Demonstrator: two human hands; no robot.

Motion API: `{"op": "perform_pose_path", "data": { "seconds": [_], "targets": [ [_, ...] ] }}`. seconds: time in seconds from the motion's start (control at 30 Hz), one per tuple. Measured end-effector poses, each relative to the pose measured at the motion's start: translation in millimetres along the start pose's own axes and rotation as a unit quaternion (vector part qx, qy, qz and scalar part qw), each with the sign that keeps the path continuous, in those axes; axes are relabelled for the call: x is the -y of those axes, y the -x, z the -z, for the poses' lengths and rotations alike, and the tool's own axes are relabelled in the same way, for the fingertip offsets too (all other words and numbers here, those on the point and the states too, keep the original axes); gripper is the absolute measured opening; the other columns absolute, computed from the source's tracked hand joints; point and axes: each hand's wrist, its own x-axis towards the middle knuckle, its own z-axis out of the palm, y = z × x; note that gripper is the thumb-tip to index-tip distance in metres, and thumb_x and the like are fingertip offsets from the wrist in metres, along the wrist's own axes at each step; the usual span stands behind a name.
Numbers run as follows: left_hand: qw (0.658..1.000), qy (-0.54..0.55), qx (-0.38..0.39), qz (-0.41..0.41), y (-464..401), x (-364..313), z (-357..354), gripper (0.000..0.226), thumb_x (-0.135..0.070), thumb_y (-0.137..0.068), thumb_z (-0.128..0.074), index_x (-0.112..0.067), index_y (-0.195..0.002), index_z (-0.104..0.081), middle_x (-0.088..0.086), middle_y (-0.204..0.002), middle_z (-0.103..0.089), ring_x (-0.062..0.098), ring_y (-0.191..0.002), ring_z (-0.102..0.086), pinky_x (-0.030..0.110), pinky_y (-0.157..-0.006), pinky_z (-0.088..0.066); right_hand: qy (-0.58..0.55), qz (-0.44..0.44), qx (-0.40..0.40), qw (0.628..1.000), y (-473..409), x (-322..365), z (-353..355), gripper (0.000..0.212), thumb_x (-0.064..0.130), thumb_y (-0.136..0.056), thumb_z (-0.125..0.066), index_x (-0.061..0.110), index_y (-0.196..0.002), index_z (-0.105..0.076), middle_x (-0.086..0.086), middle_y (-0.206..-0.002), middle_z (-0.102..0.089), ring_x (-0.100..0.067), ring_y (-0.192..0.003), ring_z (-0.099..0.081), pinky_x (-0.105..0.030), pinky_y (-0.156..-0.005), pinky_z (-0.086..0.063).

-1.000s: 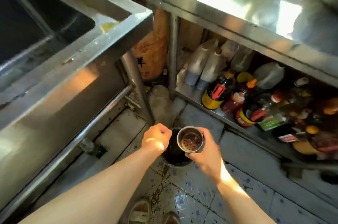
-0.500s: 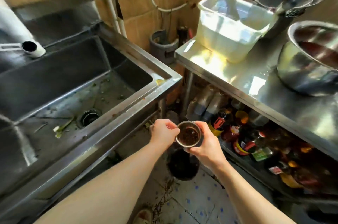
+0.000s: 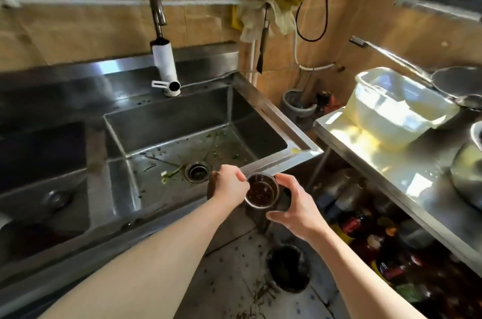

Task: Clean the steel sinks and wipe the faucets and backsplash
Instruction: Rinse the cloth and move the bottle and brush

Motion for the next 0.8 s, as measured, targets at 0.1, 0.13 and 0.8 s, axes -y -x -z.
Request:
{"op": "perform_pose_path", "data": {
  "seconds": [0.1, 0.13, 0.8],
  "targets": [
    [0.999, 0.018, -0.032, 0.021, -0.2, 25.7, 44.4, 0.01, -0.011, -0.081, -0.065, -0.019, -0.074, -0.067, 0.002, -0.087, -0.069, 0.017, -0.086, -0.062, 0.025, -0.068, -0.046, 0.012, 0.011, 0.031, 0.999, -4.6, 37.8, -20.6, 0.085, 0.014, -0.066, -0.084, 0.023, -0.138, -0.04, 0.01, -0.131, -0.047, -0.006, -0.123, -0.04, -0.013, -0.096, -0.025],
    [0.999, 0.022, -0.043, 0.023, 1.5, 34.1, 58.9, 0.008, -0.011, -0.083, -0.065, -0.016, -0.079, -0.069, 0.002, -0.088, -0.068, 0.015, -0.084, -0.06, 0.024, -0.066, -0.044, 0.016, 0.018, 0.037, 0.999, -5.6, 50.1, -29.2, 0.086, 0.016, -0.066, -0.085, 0.024, -0.139, -0.04, 0.008, -0.135, -0.047, -0.008, -0.127, -0.039, -0.015, -0.099, -0.026],
    [0.945, 0.077, -0.255, 0.189, 99.7, 310.1, 387.0, 0.012, -0.008, -0.075, -0.07, -0.017, -0.068, -0.067, 0.009, -0.089, -0.072, 0.028, -0.087, -0.067, 0.031, -0.077, -0.055, 0.01, 0.146, 0.207, 0.967, 50.5, 349.6, -301.4, 0.074, 0.04, -0.077, -0.075, 0.021, -0.14, -0.041, -0.001, -0.14, -0.047, -0.013, -0.126, -0.046, -0.021, -0.097, -0.037]
  ]
}}
